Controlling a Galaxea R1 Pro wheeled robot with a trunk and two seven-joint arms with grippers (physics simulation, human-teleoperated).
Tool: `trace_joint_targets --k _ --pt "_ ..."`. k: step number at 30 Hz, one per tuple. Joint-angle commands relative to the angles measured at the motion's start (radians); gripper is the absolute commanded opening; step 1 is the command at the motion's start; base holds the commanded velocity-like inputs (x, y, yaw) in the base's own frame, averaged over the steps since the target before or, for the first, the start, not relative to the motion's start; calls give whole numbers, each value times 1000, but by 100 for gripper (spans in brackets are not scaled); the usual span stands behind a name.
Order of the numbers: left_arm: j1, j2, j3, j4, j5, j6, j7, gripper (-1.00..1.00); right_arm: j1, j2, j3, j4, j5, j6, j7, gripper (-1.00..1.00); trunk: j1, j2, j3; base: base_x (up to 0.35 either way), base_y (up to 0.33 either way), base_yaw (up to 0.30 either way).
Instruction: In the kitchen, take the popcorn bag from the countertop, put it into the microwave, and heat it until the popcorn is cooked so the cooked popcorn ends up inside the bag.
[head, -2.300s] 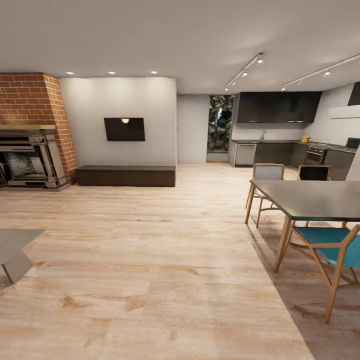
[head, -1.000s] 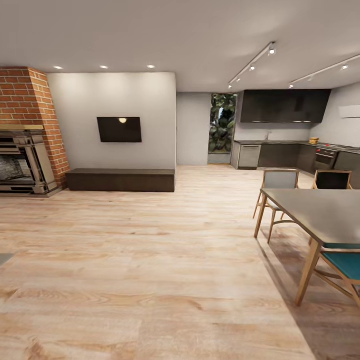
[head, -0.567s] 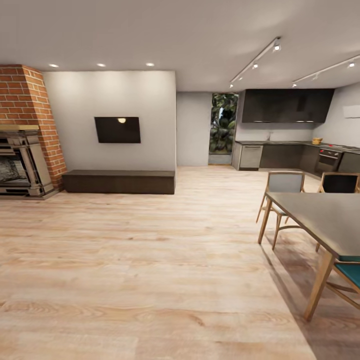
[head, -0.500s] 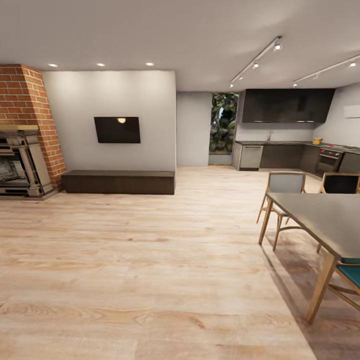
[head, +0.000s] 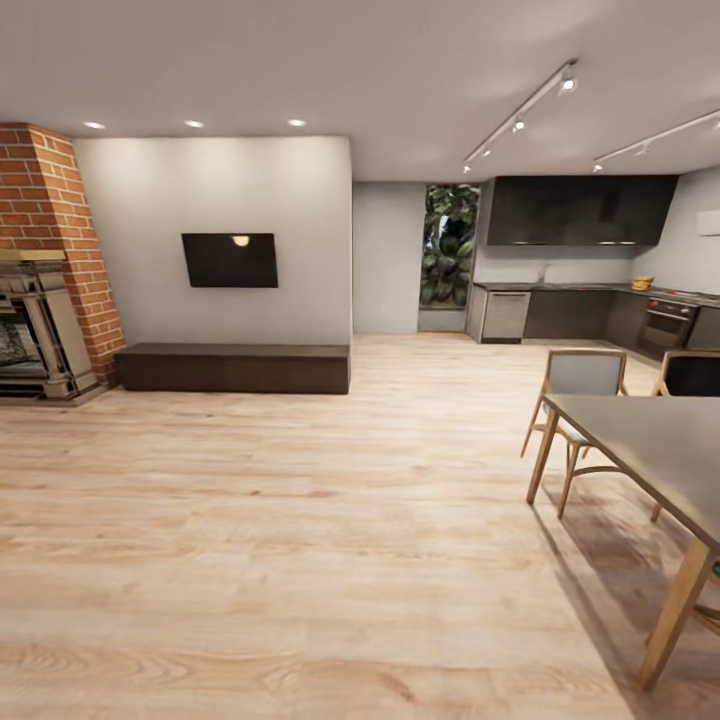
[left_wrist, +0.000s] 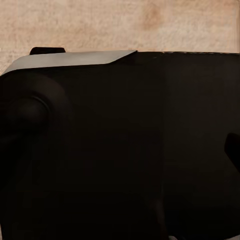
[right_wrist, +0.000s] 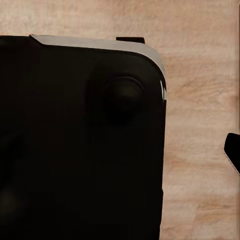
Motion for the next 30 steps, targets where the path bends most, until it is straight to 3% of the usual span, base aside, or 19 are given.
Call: trace_joint_targets --k 1,30 --pt "0 0 0 0 1 -2 0 100 0 -1 1 0 0 -3 -1 100 1 0 -1 322 0 0" --pt "0 -2 0 0 1 -3 0 100 0 3 -5 -2 6 -6 0 100 1 0 -1 322 0 0"
